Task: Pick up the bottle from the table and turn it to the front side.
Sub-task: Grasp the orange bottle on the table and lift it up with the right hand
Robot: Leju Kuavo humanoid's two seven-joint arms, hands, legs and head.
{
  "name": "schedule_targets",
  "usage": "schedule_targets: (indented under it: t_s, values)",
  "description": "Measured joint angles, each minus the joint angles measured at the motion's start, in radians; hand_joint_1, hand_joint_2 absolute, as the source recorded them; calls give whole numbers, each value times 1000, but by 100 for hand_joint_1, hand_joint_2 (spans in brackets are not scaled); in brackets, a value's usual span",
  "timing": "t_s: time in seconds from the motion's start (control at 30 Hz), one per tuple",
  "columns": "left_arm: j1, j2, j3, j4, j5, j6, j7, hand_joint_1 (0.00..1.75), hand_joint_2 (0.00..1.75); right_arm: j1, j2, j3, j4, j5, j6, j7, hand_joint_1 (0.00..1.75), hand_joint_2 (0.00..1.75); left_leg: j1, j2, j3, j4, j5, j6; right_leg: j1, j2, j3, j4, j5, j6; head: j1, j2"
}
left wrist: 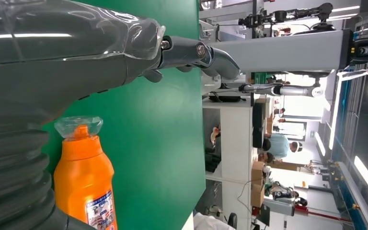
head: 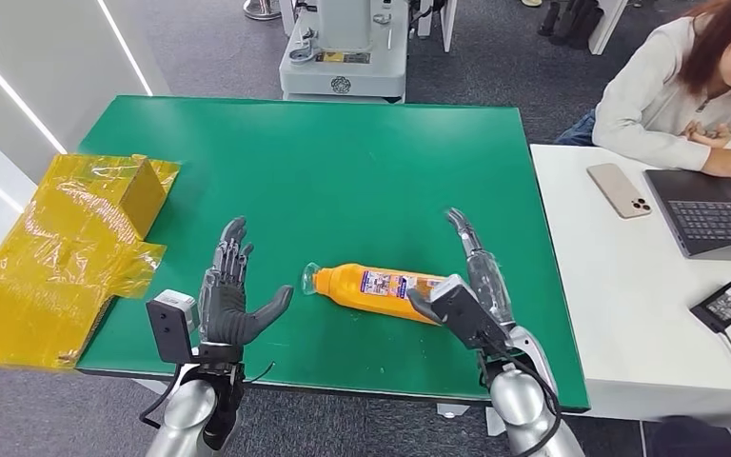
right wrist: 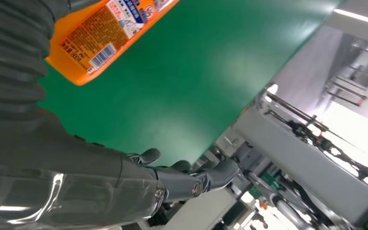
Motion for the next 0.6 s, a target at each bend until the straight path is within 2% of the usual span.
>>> schedule_targets:
  t_s: [0.13, 0.23, 0.3, 0.43, 0.6]
  values:
    - [-19, 8, -9, 17, 24, -11, 1, 0, 175, -172, -49, 61, 179, 2, 131, 54, 0, 175, 0, 1, 0, 0, 1, 0, 0, 1, 0, 0, 1, 0, 0, 0]
    - [-41, 16, -23, 41, 45, -14, 2, 0, 175, -328, -80, 153, 346, 34, 262, 75, 0, 175, 0, 0, 0, 1, 3, 0, 0, 0, 0, 0, 3, 0, 0, 0]
    - [-56, 19, -31, 55, 52, -16, 3, 0, 175, -396, -92, 218, 427, 50, 302, 83, 0, 175, 0, -1, 0, 1, 4, 0, 0, -1, 0, 0, 4, 1, 0, 0]
    - [-70, 24, -37, 72, 57, -17, 5, 0, 175, -461, -105, 293, 521, 57, 329, 96, 0, 175, 0, -2, -1, 1, 4, 0, 0, -1, -1, 0, 4, 1, 0, 0]
    - [-95, 33, -56, 99, 88, -19, 21, 0, 175, -493, -149, 403, 560, 29, 442, 146, 0, 175, 0, -2, -2, 1, 4, 0, 0, -2, -1, 0, 4, 1, 0, 0]
